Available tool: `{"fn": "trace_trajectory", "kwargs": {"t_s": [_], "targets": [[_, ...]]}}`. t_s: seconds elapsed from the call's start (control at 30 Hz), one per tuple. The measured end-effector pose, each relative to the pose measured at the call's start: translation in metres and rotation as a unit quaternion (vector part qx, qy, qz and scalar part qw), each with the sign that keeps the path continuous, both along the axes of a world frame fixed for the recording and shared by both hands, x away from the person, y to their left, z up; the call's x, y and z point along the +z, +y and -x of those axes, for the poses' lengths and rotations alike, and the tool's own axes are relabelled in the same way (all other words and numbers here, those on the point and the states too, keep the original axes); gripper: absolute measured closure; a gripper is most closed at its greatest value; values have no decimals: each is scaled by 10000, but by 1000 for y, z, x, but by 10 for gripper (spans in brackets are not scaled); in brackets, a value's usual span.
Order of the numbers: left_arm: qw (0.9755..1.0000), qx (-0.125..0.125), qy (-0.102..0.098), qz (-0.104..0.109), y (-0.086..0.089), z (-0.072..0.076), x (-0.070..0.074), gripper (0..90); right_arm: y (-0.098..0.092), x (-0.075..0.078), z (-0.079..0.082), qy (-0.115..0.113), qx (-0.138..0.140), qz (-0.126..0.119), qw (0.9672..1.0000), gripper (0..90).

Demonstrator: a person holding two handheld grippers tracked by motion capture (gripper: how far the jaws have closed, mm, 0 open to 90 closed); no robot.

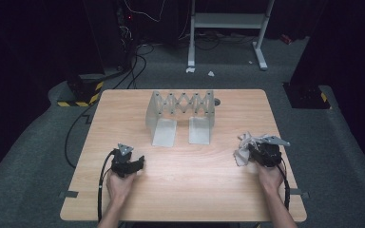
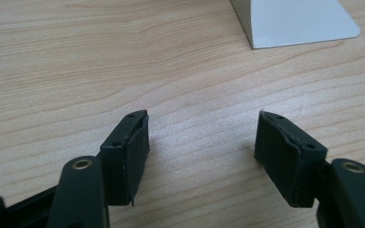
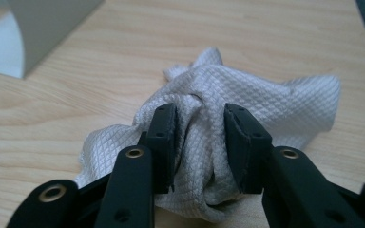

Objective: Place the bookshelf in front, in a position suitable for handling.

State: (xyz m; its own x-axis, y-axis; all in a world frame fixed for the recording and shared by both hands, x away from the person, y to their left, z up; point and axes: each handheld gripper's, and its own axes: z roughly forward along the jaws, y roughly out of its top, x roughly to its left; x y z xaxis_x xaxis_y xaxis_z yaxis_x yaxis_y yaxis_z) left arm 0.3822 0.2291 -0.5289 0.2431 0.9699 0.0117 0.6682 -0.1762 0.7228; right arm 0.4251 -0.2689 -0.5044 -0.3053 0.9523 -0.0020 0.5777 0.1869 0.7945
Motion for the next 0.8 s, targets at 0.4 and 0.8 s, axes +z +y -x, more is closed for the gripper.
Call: {"fn": "trace_trajectory", "kwargs": {"t_s": [0.4,0.8], "targets": [[9997,-142,-165,113,-15,-19,25,391,30,24,7,-159,563,-242,9980,622],[9996,-117,-177,197,-32,-47,30,457,107,2,-17,144,839,-323,9958,605]]}}
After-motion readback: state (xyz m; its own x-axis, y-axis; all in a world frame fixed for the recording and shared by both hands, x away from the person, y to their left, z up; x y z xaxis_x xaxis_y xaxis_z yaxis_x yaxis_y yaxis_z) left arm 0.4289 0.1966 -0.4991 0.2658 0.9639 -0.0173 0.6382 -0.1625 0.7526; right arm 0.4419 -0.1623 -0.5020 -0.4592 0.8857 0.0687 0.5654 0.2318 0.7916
